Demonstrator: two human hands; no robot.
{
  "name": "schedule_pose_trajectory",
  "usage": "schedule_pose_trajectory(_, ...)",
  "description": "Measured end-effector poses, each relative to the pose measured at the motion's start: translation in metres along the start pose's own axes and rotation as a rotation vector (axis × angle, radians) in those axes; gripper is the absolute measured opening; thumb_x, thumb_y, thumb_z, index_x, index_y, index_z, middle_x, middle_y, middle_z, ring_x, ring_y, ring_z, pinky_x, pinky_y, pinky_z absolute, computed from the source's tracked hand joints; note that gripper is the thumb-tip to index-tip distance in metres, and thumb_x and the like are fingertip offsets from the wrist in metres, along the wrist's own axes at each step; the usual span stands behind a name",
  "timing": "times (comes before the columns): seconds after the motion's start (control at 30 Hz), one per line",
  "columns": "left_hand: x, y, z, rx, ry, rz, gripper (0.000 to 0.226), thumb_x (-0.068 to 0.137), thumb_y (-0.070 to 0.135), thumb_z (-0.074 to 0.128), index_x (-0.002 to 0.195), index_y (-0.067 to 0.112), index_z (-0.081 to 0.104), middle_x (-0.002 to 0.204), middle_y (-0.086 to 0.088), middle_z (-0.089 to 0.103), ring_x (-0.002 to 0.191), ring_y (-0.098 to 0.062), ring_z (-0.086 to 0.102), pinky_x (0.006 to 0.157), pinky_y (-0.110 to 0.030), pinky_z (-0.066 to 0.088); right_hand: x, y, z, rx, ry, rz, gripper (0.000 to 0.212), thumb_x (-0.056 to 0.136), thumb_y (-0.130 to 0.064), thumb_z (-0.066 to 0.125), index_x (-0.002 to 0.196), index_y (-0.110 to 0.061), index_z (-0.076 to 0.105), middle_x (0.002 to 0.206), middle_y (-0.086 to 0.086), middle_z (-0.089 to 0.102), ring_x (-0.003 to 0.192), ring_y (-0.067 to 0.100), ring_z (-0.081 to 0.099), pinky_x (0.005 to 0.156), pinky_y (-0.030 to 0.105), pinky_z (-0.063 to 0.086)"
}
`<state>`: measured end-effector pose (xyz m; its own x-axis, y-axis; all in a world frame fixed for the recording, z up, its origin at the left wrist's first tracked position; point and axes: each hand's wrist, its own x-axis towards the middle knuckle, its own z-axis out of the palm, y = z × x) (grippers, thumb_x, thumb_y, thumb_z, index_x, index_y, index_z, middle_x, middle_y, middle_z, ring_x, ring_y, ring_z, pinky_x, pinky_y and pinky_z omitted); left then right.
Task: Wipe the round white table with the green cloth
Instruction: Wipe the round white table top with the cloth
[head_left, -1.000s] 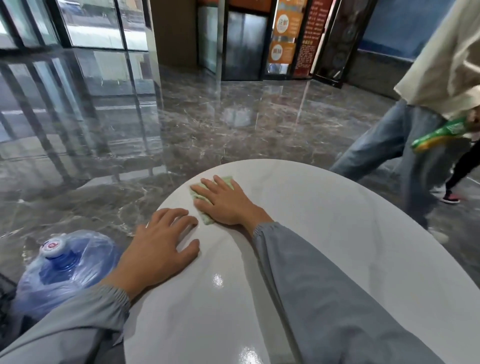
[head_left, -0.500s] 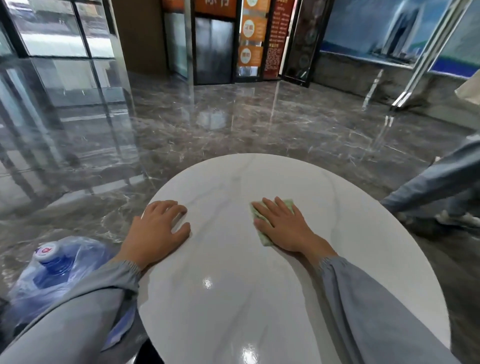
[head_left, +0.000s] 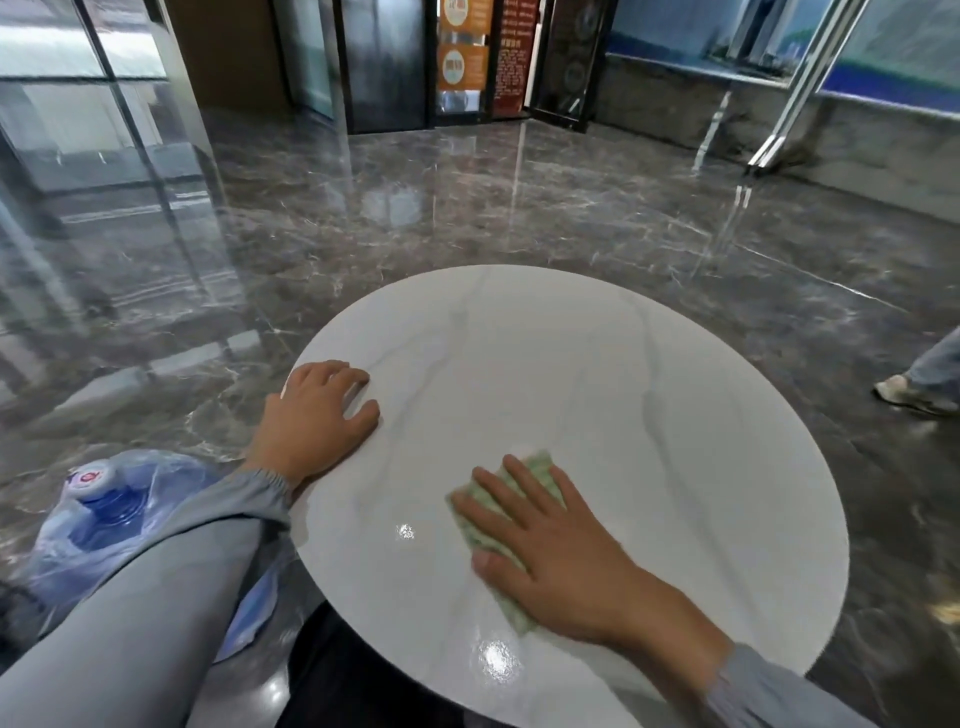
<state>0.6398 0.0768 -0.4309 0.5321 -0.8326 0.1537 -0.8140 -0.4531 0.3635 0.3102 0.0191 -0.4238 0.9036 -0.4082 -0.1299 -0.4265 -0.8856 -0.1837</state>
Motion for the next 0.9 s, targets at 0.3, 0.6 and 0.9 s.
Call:
schedule_pose_trajectory(0.3, 0.003, -0.002, 0.003, -0.009, 0.005, 0.01, 0.046, 0.095, 0.059, 0.057, 0.136, 0.04, 0.058, 0.153, 0.007, 0.05, 0.147, -0.024, 0.037, 0.114, -0.06, 0.039, 0.006, -0.028, 0.011, 0.055, -0.027, -0.086, 0.058, 0.102, -0.071, 0.016, 0.155, -0.064, -0.007, 0.17, -0.026, -0.012, 0.152, 0.002, -0.03, 0.123, 0.046, -0.02)
schedule_pose_trajectory(0.6, 0.002, -0.003, 0.004, -0.08, 0.047, -0.022, 0.037, 0.1, 0.048, 0.054, 0.134, 0.038, 0.064, 0.151, 0.01, 0.053, 0.146, -0.02, 0.038, 0.115, -0.053, 0.039, 0.127, -0.013, -0.002, 0.077, 0.036, 0.08, 0.061, 0.101, -0.068, 0.015, 0.159, -0.057, 0.002, 0.172, -0.019, -0.006, 0.158, 0.011, -0.017, 0.124, 0.052, -0.014)
schedule_pose_trajectory(0.9, -0.001, -0.002, 0.003, -0.2, 0.15, -0.071, 0.035, 0.1, 0.032, 0.059, 0.132, 0.021, 0.064, 0.143, 0.003, 0.057, 0.139, -0.022, 0.046, 0.111, -0.049, 0.042, 0.219, 0.004, -0.018, 0.081, 0.052, 0.156, 0.061, 0.102, -0.066, 0.015, 0.161, -0.053, 0.005, 0.173, -0.018, -0.006, 0.159, 0.014, -0.015, 0.124, 0.054, -0.012)
